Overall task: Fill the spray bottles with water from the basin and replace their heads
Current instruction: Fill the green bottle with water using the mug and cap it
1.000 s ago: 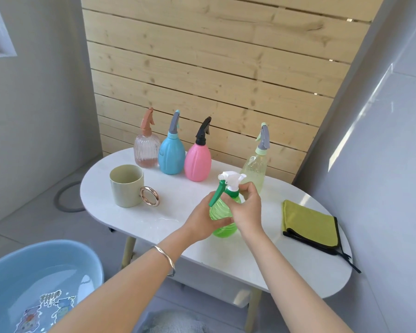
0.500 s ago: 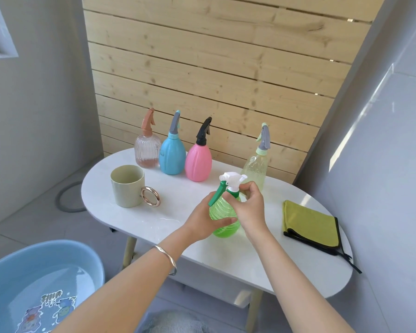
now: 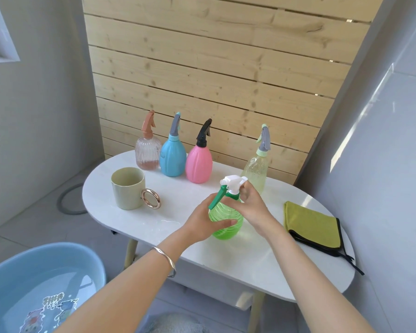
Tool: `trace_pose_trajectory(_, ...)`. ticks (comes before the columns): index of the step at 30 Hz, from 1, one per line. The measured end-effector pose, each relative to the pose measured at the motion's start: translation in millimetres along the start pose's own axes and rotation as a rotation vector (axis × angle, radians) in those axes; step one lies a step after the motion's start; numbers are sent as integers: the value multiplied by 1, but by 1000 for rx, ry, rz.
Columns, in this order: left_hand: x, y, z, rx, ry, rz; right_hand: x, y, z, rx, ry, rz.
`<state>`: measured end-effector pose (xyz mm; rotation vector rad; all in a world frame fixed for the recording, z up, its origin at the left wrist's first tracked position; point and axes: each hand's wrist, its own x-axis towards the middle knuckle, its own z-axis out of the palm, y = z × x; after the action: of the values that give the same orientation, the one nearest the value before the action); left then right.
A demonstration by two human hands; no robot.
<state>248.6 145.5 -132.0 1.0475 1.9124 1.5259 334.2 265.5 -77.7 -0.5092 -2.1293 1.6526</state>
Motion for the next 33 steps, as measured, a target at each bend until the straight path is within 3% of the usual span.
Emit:
trace_pose_trajectory(2,0,1,-1,-1,0,-2,-4,-7,-16,16,-213,29)
trace_pose_trajectory(4,0,1,0,-6,10,-13,-8,-9,-22,-10,-254,27)
trace_pose_trajectory(10,0,0,-1,-16,5,-35,-8,0,-6,-75,68,-85)
trace_pose_trajectory(12,-1,1,-3,-13,-19,-37,-7,-5,-11,-110,-22,-108)
trace_pose_trajectory(15,-1,5,-5,-15,-45,-34,-3,-13,-21,-117,-285,-18)
trace_pose_trajectory(17,0,5,-7,-23,-52,-32,-1,-13,-21,-138,-320,-11)
trace_pose_trajectory(27,-6,1,1,-6,51,36,-17,3,17,-135,176,-230)
trace_pose_trajectory(33,-9,8,7,21,64,56,-22,2,24,-116,236,-188)
